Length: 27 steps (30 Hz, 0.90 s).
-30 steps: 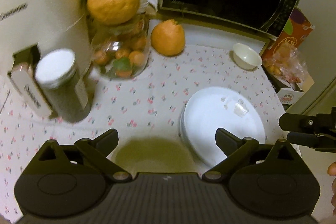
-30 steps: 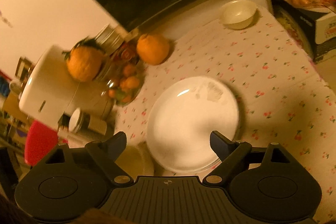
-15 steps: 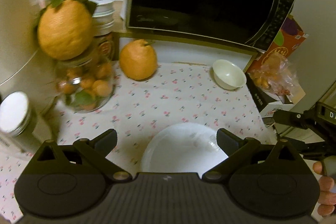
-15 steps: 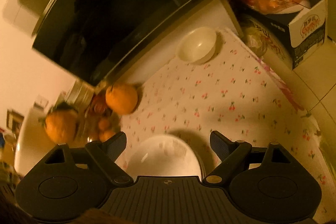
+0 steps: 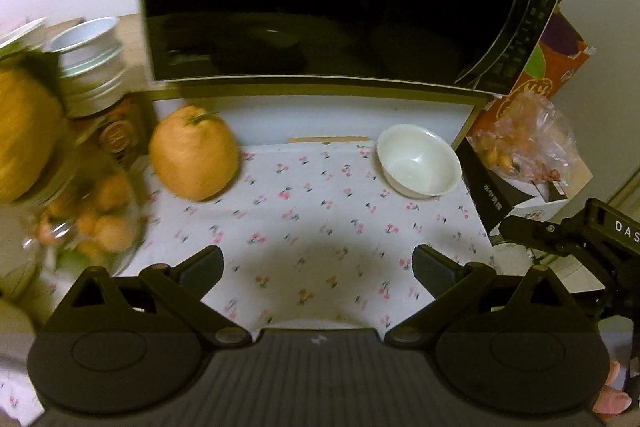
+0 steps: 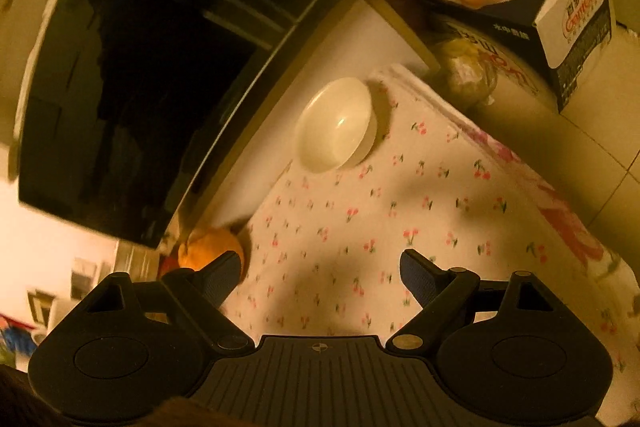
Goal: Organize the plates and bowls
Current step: 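Move both grippers to the small white bowl by the microwave, then close both grippers on the small white bowl rim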
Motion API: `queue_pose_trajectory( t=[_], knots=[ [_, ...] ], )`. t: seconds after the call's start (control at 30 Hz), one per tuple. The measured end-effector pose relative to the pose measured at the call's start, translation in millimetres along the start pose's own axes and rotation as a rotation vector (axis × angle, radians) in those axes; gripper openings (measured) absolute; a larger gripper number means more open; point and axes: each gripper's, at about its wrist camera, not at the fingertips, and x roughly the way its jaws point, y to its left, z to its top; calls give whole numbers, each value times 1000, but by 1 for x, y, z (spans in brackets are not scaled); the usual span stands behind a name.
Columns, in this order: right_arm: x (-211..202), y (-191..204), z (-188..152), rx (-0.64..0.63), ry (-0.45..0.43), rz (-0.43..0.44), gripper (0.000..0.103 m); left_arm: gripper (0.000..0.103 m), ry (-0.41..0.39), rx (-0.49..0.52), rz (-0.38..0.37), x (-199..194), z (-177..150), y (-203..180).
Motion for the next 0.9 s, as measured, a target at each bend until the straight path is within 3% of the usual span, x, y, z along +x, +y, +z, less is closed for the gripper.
queue_pose_trajectory(
  t=[0.23, 0.4, 0.47, 0.67, 0.73, 0.9],
  knots=[
    [25, -22, 24, 84, -21, 57, 89, 96, -11, 41, -23, 38, 25, -26],
    [39, -36, 40, 138, -54, 126, 88, 83, -16, 62, -63, 66, 38, -41],
    [44, -41, 45, 164, -66, 150, 86, 74, -25, 67, -85, 76, 42, -44],
    [60, -51, 56, 182, -104, 178, 62, 52, -21, 65, -129, 102, 49, -50],
    [67, -54, 57, 191, -102, 190, 49, 48, -31, 58, -149, 108, 51, -50],
    [78, -56, 60, 199, -123, 190, 33, 42, -27, 45, -148, 122, 56, -49]
  ],
)
